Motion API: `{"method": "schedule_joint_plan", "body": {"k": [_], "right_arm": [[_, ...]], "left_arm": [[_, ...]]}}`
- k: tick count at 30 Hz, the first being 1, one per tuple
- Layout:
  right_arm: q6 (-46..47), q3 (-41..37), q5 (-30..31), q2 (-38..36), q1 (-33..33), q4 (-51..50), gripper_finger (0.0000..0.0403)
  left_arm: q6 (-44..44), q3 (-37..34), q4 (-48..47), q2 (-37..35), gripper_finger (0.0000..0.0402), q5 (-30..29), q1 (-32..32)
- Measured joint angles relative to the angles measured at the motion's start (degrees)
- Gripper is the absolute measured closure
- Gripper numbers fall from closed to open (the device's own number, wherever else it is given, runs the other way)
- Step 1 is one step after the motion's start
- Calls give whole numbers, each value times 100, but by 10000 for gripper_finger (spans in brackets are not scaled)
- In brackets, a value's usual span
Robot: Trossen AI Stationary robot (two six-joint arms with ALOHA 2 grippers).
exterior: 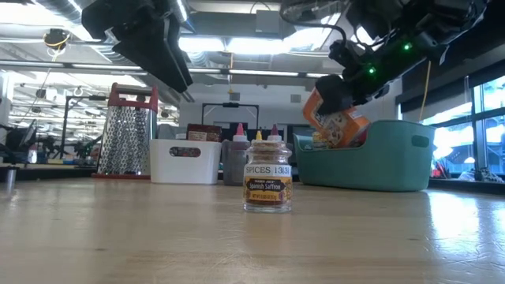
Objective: Pick & Place Kitchen Items
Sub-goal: Put the orange cereal box into the right green bin
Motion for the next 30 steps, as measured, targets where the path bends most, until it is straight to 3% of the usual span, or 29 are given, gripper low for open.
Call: {"method": "schedule_joint_plan", "body": {"k": [8, 21, 30], "right_arm": [[114, 0, -28, 0, -69, -171, 255], [388, 0, -761, 0, -404, -315, 253], [387, 0, -888, 0, -450, -365, 221]], "left_arm": [[-11, 0, 0, 0, 142, 0, 0], [-11, 0, -2, 0, 141, 0, 0], [-11, 0, -1, 0, 142, 0, -2]]}}
